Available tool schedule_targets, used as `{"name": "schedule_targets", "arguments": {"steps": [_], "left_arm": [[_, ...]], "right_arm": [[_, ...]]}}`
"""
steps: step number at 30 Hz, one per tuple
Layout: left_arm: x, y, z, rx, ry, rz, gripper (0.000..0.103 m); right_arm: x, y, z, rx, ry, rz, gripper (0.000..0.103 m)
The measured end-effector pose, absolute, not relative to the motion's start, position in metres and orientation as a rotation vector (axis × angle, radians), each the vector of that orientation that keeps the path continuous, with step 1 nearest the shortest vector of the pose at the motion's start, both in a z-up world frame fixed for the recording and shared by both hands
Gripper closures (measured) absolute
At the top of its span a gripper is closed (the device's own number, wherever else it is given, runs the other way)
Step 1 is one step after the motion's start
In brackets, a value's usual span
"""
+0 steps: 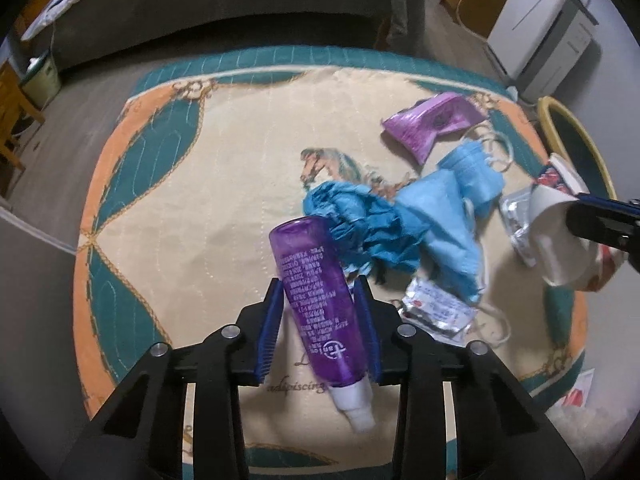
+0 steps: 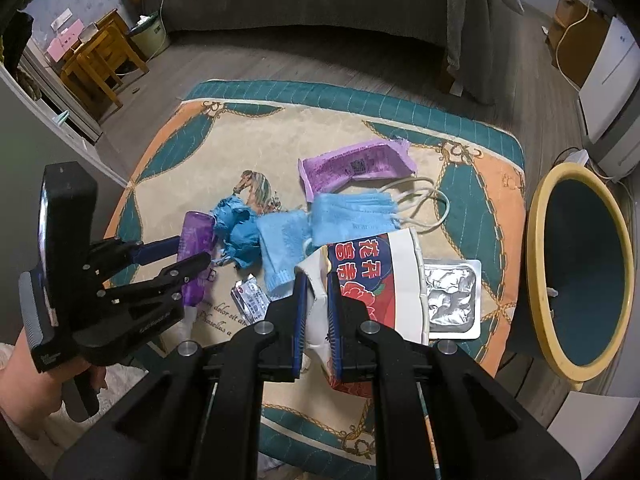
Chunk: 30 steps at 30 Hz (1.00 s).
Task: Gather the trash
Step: 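Grasp the red-and-white printed bag with the right tool while the left tool grasps the purple bottle, then carry the printed bag and purple bottle over the bin and open both tools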
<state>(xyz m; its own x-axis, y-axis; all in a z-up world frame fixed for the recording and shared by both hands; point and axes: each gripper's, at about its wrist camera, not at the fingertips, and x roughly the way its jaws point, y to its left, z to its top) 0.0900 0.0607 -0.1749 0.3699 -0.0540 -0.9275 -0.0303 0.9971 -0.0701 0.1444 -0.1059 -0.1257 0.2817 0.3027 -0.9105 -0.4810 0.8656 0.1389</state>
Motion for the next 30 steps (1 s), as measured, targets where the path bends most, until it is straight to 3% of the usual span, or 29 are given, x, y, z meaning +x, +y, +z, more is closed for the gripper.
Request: {"name": "schedule_targets", "arguments": {"steps": [23, 30], "left_arm": [[0.086, 0.030, -0.038, 0.114, 0.722, -0.103, 0.070], [0.086, 0.026, -0.021, 0.110, 0.672, -0.132, 0.070]], "right_arm": [[0.162, -0.124, -0.066, -0.125, 0.953, 0.429, 0.093], [0.171, -0.134, -0.050, -0.130, 0.901, 0.365, 0.093]]}}
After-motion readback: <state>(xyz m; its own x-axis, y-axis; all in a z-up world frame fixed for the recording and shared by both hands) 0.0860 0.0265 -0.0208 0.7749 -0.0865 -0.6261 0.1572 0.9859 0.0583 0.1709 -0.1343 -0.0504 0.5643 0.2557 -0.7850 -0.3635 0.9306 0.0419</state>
